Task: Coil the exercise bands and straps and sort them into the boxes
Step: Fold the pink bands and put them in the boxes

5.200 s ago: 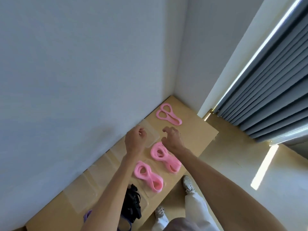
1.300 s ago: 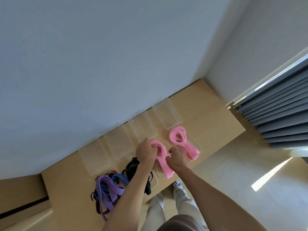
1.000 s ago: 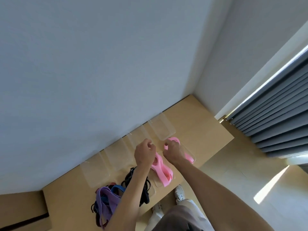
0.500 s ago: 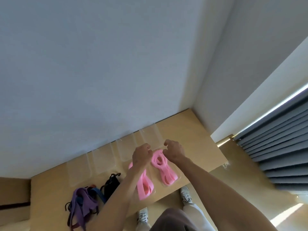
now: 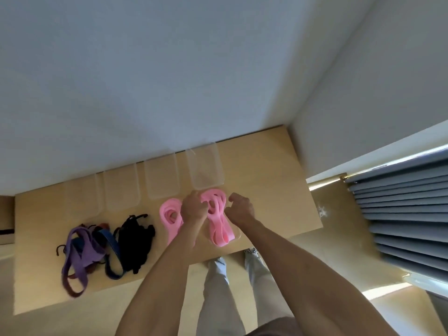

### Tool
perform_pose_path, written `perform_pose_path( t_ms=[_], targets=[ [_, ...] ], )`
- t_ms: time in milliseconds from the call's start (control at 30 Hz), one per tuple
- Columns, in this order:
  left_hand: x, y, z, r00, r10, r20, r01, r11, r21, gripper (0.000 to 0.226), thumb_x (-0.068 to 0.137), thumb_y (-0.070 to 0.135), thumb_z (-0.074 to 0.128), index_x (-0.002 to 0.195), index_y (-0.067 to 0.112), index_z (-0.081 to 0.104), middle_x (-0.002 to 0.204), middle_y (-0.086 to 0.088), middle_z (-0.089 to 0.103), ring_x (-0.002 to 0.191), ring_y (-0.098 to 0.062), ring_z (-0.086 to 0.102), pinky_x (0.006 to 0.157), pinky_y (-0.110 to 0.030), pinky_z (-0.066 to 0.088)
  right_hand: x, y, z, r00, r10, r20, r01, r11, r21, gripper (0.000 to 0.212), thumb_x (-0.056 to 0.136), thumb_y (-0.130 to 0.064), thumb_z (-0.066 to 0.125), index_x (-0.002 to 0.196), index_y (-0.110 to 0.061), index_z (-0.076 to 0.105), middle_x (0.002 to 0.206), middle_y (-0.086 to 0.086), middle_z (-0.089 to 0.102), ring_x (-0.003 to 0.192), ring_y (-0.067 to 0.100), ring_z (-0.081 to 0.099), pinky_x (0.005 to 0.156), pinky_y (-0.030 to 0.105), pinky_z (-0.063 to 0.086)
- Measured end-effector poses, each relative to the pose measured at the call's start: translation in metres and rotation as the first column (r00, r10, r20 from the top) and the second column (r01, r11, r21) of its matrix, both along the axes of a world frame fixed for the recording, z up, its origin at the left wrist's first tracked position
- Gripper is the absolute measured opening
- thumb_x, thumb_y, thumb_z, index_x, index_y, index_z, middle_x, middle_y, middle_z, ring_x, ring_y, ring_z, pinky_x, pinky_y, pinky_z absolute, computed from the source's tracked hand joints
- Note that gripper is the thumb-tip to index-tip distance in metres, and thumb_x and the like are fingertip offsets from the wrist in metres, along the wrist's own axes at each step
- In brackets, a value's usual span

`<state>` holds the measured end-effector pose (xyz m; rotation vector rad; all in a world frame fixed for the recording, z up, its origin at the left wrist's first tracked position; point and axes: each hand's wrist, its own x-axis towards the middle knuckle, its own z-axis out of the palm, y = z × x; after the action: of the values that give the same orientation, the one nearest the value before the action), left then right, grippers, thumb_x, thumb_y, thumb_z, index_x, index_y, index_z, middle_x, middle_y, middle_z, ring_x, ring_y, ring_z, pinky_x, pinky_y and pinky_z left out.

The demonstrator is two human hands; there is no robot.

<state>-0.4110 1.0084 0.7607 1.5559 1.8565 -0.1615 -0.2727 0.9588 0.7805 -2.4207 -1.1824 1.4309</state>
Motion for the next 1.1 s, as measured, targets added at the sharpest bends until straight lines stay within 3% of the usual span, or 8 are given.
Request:
perform_pose_path(
  t_ms=[200, 367, 533, 733, 833, 967, 1033, 1100],
  targets=[
    [-0.001, 0.002, -0.012, 0.985, 0.161, 0.066, -0.164, 0.985, 0.044, 0.008, 0.084, 0.012, 0.058, 0.081, 0.016, 0.064, 0.076, 0.001, 0.064, 0.068, -0.02, 0.055, 0.049, -0.024, 0.031, -0.011, 0.01, -0.023, 1.0, -0.017, -0.023, 0.017, 1.0, 0.021, 0.032, 0.085, -0.02, 0.063, 0.116, -0.017, 0.059, 0.116, 0.01, 0.063, 0.102, 0.031, 0.061, 0.083, 0.035, 0.052],
    [-0.006, -0.004, 0.006, 0.883, 0.233, 0.407, -0.22, 0.972, -0.079, 0.016, 0.076, 0.012, 0.076, 0.079, 0.017, 0.062, 0.06, 0.01, 0.064, 0.054, -0.004, 0.059, 0.049, -0.019, 0.042, -0.022, 0.014, -0.015, 0.994, -0.091, -0.057, 0.095, 0.992, 0.081, 0.031, 0.086, -0.024, 0.069, 0.116, -0.019, 0.065, 0.109, 0.005, 0.07, 0.095, 0.026, 0.064, 0.074, 0.029, 0.047],
    [-0.008, 0.001, 0.042, 0.766, 0.26, 0.588, -0.191, 0.965, -0.179, 0.014, 0.078, 0.016, 0.082, 0.087, 0.016, 0.07, 0.073, 0.006, 0.072, 0.066, -0.007, 0.067, 0.057, -0.017, 0.048, -0.022, 0.019, 0.017, 0.99, -0.12, -0.071, 0.124, 0.99, 0.07, 0.025, 0.083, -0.011, 0.061, 0.103, -0.022, 0.07, 0.098, 0.008, 0.072, 0.078, 0.022, 0.058, 0.058, 0.023, 0.041],
    [-0.006, 0.016, 0.105, 0.726, 0.291, 0.623, -0.223, 0.957, -0.187, 0.023, 0.071, 0.021, 0.073, 0.093, 0.026, 0.07, 0.087, -0.001, 0.074, 0.073, -0.014, 0.072, 0.06, -0.023, 0.051, -0.002, 0.028, 0.075, 0.992, -0.079, -0.094, 0.092, 0.986, 0.141, 0.02, 0.079, -0.015, 0.068, 0.098, -0.019, 0.071, 0.1, 0.003, 0.072, 0.091, 0.02, 0.068, 0.071, 0.024, 0.048],
    [-0.001, 0.028, 0.14, 0.704, 0.259, 0.661, -0.284, 0.956, -0.072, 0.025, 0.062, 0.025, 0.071, 0.086, 0.027, 0.071, 0.084, 0.001, 0.073, 0.077, -0.017, 0.07, 0.062, -0.026, 0.051, 0.005, 0.044, 0.109, 0.991, -0.049, -0.123, 0.074, 0.975, 0.208, 0.028, 0.075, -0.012, 0.072, 0.102, -0.019, 0.069, 0.103, -0.001, 0.068, 0.088, 0.015, 0.067, 0.072, 0.025, 0.053],
    [0.011, 0.045, 0.183, 0.677, 0.12, 0.726, -0.31, 0.941, 0.134, 0.015, 0.074, 0.02, 0.071, 0.075, 0.035, 0.072, 0.077, 0.011, 0.074, 0.077, -0.01, 0.07, 0.07, -0.026, 0.055, 0.014, 0.068, 0.157, 0.994, 0.027, -0.105, 0.012, 0.935, 0.354, 0.038, 0.078, -0.009, 0.069, 0.115, -0.016, 0.068, 0.106, 0.002, 0.071, 0.088, 0.018, 0.067, 0.073, 0.03, 0.055],
    [0.018, 0.048, 0.202, 0.675, 0.054, 0.736, -0.372, 0.887, 0.275, 0.017, 0.082, 0.012, 0.069, 0.08, 0.029, 0.072, 0.077, 0.012, 0.072, 0.075, -0.005, 0.067, 0.069, -0.021, 0.053, 0.019, 0.079, 0.181, 0.992, 0.034, -0.121, 0.024, 0.896, 0.443, 0.042, 0.078, -0.008, 0.068, 0.119, -0.015, 0.066, 0.107, 0.004, 0.072, 0.094, 0.02, 0.068, 0.081, 0.036, 0.057],
    [0.025, 0.048, 0.221, 0.673, -0.023, 0.739, -0.458, 0.771, 0.442, 0.014, 0.087, 0.01, 0.065, 0.086, 0.022, 0.071, 0.08, 0.012, 0.071, 0.078, -0.005, 0.066, 0.066, -0.017, 0.051, 0.022, 0.085, 0.202, 0.984, 0.012, -0.179, 0.081, 0.858, 0.506, 0.046, 0.076, -0.01, 0.073, 0.121, -0.017, 0.064, 0.1, 0.003, 0.072, 0.091, 0.018, 0.068, 0.077, 0.032, 0.056]
  ],
)
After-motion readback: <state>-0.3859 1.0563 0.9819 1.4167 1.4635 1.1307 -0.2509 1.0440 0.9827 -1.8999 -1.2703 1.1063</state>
